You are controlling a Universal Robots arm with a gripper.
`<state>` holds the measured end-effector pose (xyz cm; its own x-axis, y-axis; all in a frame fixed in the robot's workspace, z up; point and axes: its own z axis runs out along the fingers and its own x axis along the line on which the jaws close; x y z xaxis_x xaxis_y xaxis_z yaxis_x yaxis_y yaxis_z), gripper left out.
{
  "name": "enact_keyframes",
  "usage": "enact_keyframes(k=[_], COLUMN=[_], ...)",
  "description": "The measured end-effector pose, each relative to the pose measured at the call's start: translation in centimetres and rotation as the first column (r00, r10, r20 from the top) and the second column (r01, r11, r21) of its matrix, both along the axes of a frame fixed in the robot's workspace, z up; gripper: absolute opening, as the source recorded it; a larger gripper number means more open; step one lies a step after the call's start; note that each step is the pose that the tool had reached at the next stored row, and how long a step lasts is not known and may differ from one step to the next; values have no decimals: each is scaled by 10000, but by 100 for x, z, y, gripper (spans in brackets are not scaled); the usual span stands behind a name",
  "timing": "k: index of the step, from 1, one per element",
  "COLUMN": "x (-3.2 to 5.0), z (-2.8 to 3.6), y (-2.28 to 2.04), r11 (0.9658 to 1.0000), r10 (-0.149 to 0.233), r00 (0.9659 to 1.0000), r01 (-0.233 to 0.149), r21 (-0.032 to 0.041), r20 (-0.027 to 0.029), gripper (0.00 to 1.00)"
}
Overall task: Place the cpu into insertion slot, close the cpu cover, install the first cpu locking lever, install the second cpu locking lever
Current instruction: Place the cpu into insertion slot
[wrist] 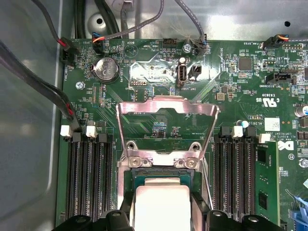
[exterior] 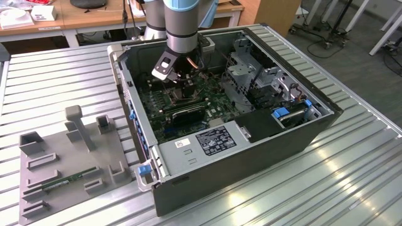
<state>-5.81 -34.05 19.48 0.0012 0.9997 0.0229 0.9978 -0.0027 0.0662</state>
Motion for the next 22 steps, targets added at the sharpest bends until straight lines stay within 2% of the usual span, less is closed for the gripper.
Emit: enact_keyframes(k=[2,5,7,22], x=[0,-1,-1,-2], z=[1,1,1,-4], y=[0,0,0,0], r11=[10000,10000,10000,9999], r10=[0,0,2,-104], r00=[10000,10000,10000,9999], r01=[0,0,-2,104], r21=[-2,2,3,3], r20=[-1,51,63,68], gripper=[55,55,55,55])
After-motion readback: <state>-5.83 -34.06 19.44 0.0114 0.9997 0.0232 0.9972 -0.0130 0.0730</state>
